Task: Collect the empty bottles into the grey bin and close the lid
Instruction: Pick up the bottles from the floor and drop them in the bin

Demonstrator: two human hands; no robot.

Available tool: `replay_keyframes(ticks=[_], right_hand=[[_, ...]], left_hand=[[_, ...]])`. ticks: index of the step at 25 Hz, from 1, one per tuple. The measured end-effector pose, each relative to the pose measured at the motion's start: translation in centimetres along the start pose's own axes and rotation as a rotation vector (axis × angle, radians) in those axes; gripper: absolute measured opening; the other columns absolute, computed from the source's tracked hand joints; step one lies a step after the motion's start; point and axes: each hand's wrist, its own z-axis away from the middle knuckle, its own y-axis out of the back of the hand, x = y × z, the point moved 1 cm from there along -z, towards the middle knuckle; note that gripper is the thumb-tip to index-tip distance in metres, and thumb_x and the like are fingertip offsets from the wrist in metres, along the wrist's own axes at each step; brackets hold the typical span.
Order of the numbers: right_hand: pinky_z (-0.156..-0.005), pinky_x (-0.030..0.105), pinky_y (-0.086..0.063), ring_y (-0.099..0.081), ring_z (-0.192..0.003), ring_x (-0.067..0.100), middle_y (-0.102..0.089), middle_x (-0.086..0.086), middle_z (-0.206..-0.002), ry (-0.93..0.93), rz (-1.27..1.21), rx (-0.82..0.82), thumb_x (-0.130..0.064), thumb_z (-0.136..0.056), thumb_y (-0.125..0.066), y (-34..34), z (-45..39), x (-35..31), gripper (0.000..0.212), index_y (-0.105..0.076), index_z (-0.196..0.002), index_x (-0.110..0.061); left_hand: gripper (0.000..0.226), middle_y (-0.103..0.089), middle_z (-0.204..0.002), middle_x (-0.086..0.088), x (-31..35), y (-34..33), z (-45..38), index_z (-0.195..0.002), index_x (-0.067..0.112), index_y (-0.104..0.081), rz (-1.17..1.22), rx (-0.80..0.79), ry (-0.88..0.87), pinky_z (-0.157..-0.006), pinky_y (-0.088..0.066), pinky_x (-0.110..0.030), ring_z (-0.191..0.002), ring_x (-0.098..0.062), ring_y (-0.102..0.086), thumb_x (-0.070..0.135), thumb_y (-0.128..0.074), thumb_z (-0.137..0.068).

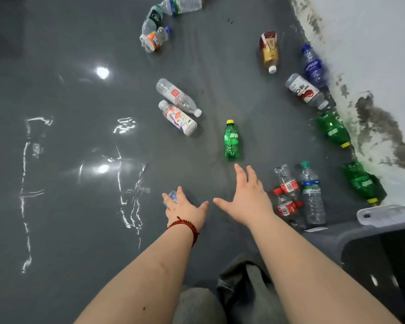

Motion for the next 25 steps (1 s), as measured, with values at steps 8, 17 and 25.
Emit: replay_keyframes(ticks=[8,17,25], right_hand=[[-0.108,0.043,-0.03,-0.021,-0.141,0.031,0.001,0.01,-0.159,0.123,0.18,0.08,-0.061,-0.077,-0.059,-7.0,-10.5,1.9,0.104,0.007,-0.149,-0.026],[-0.111,0.042,-0.026,-0.019,-0.142,0.031,-0.005,0.011,-0.158,0.174,0.153,-0.006,-0.062,-0.074,-0.063,-9.1,-12.7,-0.5,0.107,0.005,-0.149,-0.027],[-0.11,0.043,-0.027,-0.021,-0.141,0.032,-0.009,0.012,-0.157,0.157,0.121,0.05,-0.057,-0.076,-0.064,-6.3,-14.0,1.9,0.104,0.002,-0.15,-0.026]], left_hand=[[0.099,0.029,-0.151,-0.016,-2.0,-6.0,-14.3,-0.147,0.03,0.012,-0.132,-0.079,0.169,-0.112,-0.022,-0.045,-0.14,-0.041,-0.016,0.05,-0.059,-0.081],[0.105,0.03,-0.152,-0.012,-6.4,-10.3,-17.7,-0.143,0.036,0.021,-0.235,-0.156,0.183,-0.108,-0.031,-0.045,-0.137,-0.041,-0.025,0.04,-0.065,-0.082],[0.11,0.006,-0.156,-0.015,1.4,-8.7,-17.2,-0.142,0.038,0.023,-0.278,0.155,-0.241,-0.099,-0.037,-0.044,-0.13,-0.036,-0.03,0.039,-0.066,-0.078]])
